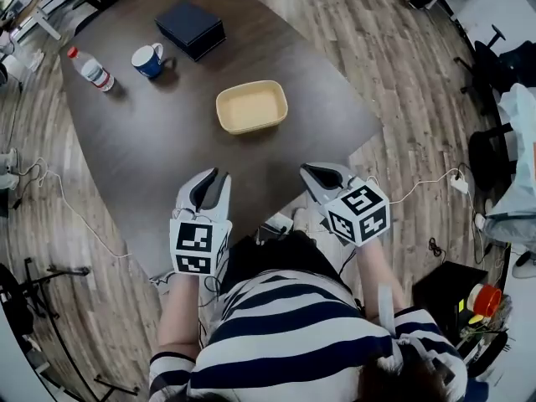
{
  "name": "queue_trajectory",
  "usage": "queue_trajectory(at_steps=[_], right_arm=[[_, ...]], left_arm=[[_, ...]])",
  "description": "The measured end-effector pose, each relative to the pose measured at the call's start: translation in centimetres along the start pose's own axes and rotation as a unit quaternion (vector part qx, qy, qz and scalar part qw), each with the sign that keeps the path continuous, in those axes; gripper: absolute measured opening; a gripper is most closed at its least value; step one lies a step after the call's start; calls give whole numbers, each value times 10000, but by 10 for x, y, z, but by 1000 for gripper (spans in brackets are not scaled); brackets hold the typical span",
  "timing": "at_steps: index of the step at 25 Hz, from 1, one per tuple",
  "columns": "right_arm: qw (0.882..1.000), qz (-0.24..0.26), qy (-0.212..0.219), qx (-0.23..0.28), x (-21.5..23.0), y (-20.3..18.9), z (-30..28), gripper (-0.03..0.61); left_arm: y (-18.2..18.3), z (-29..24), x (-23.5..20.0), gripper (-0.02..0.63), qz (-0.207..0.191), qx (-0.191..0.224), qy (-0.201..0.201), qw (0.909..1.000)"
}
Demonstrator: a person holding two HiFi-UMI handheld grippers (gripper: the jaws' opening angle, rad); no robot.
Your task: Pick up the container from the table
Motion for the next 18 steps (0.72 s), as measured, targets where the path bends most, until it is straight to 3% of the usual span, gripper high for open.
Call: queue_trajectory(at_steps=[9,18], right_arm=[[9981,129,575,-203,57,10,-22,-2],[9925,239,1113,-452,98,10,-38,-2]], left_arm=[[28,-72,6,0,-434,-347,128,9984],[42,-131,13,0,-1024,-871,-29,9909]])
Point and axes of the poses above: the fingertips, and each gripper's own axes: z backward along the fingers, x to its right, y out of its top, the point moved 8 cm from there along z, backward along the fingers
